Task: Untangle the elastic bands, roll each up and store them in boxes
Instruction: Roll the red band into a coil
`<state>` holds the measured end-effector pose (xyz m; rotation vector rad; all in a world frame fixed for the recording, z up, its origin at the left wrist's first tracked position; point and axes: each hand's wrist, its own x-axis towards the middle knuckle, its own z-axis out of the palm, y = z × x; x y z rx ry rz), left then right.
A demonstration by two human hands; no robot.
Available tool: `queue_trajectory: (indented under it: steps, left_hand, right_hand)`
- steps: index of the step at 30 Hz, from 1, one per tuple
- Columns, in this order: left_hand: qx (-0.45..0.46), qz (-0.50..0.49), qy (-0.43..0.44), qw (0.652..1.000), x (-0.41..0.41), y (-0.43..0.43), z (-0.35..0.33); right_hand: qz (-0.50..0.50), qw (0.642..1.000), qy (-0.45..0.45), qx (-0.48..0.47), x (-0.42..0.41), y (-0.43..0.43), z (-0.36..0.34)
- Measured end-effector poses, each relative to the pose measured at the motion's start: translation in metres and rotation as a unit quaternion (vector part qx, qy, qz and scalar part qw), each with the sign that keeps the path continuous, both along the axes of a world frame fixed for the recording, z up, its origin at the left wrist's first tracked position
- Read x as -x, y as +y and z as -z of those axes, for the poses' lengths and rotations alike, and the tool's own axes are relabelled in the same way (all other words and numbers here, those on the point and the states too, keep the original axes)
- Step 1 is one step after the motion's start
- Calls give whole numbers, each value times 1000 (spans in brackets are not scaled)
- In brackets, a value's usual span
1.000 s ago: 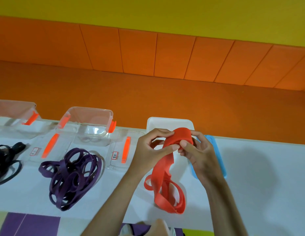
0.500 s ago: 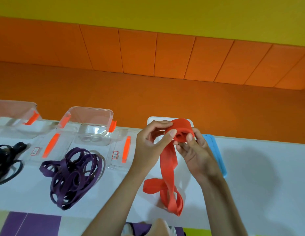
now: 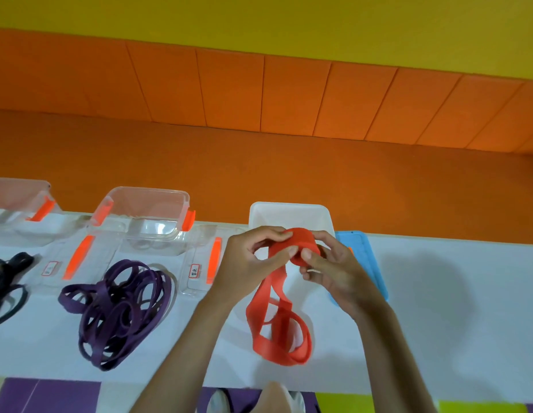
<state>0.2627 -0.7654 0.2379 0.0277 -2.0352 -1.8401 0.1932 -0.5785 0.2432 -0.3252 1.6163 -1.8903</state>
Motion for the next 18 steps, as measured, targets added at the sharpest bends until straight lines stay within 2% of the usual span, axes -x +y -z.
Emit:
queue_trajectory:
  steps: [2,6,8,11,13,15,18]
  left_hand:
    - [3,13,9,1000,1,1,-5]
    - [106,32,37,993,6,-7,-14]
    - [79,45,43,995,10,-8,-17]
    - [-15,60,54,997,12,-4,-18]
    - [-26,48,59,997,10,-2,-13]
    - [-15,39,59,997,7,-2,-6]
    - [10,29,47,998,6,0,-1]
  right_hand:
    - [25,999,-4,32,-1,-1,0]
    - [49,990,-24,130,-5,-5,1]
    - [43,981,-47,181,-9,-11,2]
    - [42,960,-137,239,-12,-17,9]
    - [30,974,-113,194,-9,-12,9]
    - [3,993,-34,113,-3,-4,10]
    - [-9,998,55,18,2,4,13]
